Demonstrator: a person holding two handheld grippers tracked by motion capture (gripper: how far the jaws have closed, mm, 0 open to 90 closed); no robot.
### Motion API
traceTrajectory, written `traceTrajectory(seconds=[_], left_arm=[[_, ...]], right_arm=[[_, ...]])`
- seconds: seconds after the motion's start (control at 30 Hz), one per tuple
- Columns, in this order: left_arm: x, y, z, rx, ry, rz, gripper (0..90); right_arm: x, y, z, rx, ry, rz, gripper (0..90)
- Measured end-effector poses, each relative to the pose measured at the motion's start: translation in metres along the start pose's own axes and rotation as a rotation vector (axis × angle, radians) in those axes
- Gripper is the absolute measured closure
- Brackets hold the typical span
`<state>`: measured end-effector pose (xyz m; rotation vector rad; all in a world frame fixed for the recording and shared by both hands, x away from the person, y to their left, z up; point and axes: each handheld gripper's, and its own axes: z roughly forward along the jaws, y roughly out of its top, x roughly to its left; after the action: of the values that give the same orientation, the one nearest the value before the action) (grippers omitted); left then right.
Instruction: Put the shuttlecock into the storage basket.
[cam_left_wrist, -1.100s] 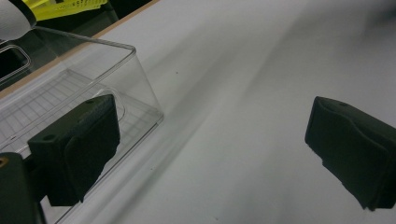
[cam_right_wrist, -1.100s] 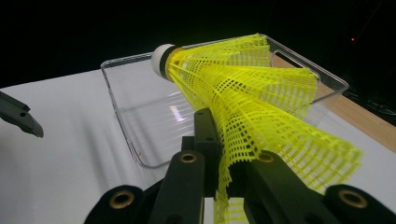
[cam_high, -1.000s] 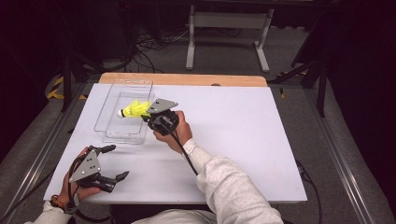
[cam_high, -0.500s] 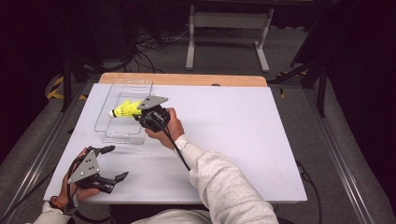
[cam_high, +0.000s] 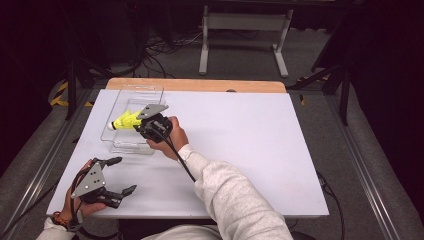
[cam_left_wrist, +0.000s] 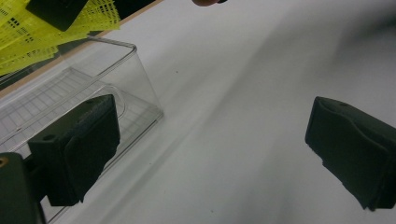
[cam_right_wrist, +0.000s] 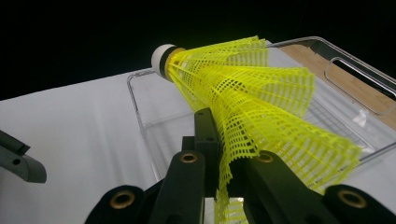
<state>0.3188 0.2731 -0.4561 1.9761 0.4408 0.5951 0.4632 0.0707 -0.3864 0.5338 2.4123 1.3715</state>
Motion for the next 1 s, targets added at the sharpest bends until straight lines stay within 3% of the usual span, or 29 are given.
traceTrajectory(seconds=[0.4,1.0], left_arm=[[-0.001,0.0,-0.001,-0.004,-0.001,0.005,4.2],[-0.001,0.0,-0.001,-0.002,-0.003,0.008,4.2]], right_arm=[[0.006,-0.002,0.018,0.043,0.02,-0.018,88.3],[0.003,-0.008,0.039,0.141,0.055,-0.026,88.2]])
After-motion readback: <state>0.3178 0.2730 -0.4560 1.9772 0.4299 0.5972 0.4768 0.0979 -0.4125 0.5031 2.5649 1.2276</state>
